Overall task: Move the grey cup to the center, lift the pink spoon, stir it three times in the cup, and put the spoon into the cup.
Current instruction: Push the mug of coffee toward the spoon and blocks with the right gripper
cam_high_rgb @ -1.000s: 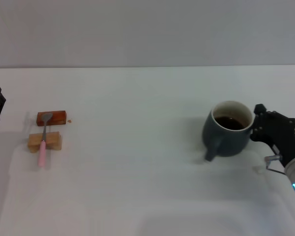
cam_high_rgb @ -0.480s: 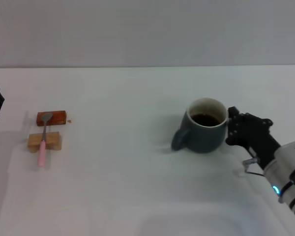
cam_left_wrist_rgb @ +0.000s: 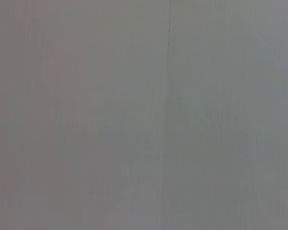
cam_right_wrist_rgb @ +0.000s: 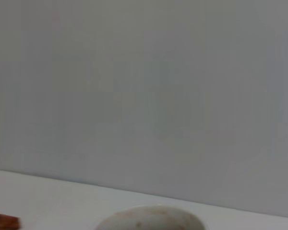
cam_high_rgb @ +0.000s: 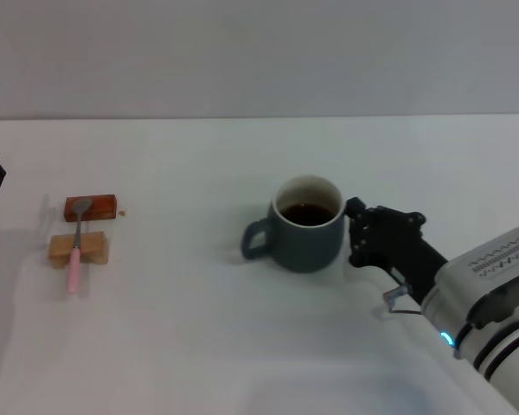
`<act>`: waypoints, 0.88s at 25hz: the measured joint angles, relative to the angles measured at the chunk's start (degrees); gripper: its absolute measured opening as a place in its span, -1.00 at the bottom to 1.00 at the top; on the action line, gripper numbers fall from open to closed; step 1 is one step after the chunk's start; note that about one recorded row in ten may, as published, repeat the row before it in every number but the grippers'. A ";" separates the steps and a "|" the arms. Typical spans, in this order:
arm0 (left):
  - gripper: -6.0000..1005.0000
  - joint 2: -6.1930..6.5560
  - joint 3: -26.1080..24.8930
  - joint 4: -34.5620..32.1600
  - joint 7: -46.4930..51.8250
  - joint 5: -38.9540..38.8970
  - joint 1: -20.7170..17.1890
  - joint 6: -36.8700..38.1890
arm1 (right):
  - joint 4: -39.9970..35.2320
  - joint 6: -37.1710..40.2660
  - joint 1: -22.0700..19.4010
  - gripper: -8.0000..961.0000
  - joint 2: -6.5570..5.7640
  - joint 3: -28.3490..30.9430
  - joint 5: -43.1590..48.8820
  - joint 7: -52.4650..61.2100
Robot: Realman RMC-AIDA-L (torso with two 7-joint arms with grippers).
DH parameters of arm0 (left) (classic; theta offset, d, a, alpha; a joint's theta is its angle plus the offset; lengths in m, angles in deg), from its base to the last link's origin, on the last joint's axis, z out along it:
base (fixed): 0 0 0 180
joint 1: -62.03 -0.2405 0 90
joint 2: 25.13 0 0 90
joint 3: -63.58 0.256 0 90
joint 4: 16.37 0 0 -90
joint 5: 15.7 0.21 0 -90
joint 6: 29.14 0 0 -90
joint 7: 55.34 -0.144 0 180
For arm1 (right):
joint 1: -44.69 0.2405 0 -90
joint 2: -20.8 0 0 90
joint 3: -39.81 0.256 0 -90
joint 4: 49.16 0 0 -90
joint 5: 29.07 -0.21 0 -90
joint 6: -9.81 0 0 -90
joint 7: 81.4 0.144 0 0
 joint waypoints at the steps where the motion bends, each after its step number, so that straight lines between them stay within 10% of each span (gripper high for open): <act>1: 0.55 0.00 0.00 0.00 0.00 0.00 0.00 0.00 | 0.31 -0.06 0.09 -0.98 0.00 0.02 0.59 0.00; 22: 0.55 -0.17 -0.80 -0.16 -0.11 0.00 0.72 -0.31 | -2.44 -4.55 1.74 -0.99 -0.08 6.36 4.81 2.59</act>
